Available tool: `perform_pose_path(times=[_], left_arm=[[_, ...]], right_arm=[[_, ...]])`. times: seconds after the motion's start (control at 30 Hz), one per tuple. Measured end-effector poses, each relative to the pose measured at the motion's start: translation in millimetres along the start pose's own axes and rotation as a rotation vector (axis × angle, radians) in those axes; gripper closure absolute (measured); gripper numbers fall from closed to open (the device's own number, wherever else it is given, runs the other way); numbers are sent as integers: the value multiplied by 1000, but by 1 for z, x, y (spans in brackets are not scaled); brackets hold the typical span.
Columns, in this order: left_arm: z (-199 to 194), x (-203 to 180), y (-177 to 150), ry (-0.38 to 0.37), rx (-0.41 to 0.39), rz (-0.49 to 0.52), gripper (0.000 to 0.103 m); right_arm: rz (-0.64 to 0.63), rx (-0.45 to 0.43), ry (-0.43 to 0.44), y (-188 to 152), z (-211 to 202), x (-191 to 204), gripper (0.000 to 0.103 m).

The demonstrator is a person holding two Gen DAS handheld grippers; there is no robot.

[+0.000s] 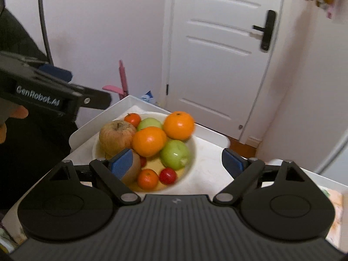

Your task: Organize fruits

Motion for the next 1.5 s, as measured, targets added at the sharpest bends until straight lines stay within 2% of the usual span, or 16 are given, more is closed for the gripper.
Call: perform_pose_path(times=[0.13,0.27,0.57,0.77,0.93,1.5], left_arm=[[-32,-21,-6,4,-19,5,0],[-63,-43,-19,5,-33,-1,0],[-108,-84,-63,21,-48,-12,0],[-124,-98,-84,41,-56,-41,0],[-129,-100,-91,27,-49,-59,0],[-133,-106,-97,33,-49,-45,0]], right_arm=[[61,-5,-16,-16,-47,-23,0],[149,-46,-76,-37,-93,-42,0],[306,-47,-156,-89,-151,-60,0],[342,-43,-184,-114,-165,-59,0],[344,-34,-192,-124,-167,-56,0],[374,-27,-196,-129,-172,-59,0]])
Point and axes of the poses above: each gripper's, at about its wrist camera, not at the fingertips, and z roughly the way its jaws point, x to its left, y to its top, the point moved 4 cm from there along z, roughly the way its jaws point, and after that the axes turned 15 degrees about x, right-handed, at the moved point
